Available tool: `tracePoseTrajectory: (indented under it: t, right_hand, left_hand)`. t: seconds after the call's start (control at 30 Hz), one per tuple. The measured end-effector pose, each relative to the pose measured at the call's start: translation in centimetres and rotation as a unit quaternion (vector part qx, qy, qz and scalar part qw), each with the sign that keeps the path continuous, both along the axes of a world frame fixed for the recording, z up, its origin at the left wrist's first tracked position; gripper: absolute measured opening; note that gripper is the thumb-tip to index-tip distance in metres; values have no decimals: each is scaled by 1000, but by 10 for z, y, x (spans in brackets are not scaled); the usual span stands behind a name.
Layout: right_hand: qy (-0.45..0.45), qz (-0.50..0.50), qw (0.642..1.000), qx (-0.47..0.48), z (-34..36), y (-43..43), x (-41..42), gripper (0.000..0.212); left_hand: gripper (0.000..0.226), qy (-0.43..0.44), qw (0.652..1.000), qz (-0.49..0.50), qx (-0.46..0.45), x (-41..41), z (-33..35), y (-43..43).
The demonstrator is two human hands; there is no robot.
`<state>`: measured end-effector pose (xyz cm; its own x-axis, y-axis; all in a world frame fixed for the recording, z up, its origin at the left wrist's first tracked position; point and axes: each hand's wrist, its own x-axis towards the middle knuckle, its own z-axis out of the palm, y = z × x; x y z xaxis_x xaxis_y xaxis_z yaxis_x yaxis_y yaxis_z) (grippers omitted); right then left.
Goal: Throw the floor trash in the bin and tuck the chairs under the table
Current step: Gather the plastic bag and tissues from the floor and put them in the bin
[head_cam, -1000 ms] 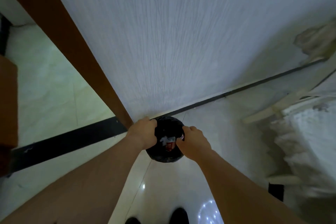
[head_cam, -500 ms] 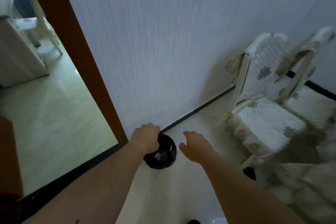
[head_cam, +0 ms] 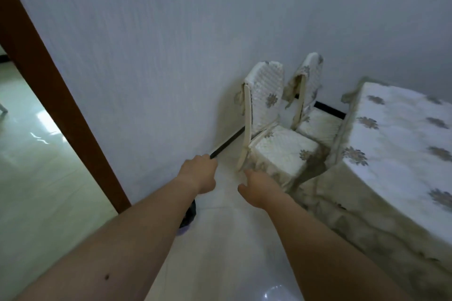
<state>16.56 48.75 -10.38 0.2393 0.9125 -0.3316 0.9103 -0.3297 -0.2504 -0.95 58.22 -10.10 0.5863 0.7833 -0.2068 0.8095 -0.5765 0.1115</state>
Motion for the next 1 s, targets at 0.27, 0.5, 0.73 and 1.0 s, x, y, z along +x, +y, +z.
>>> tracePoseTrajectory:
  t: [0.27,0.5,0.73,1.0]
  right_hand:
    - [-7,-88,996,22,37,-128,52,67]
    - [11,-150,988,39,50,-268,90,58]
    - [-16,-211,977,11,51,-401,137,60]
    - [-18,-269,963,4,36,-500,186,64]
  left_hand:
    - [45,-11,998,-65,24,67,39,-101]
    - [45,-36,991,-130,16,125,43,-223]
    - [38,-45,981,-190,14,192,42,-332]
    - [33,-29,957,-288,24,272,37,-423]
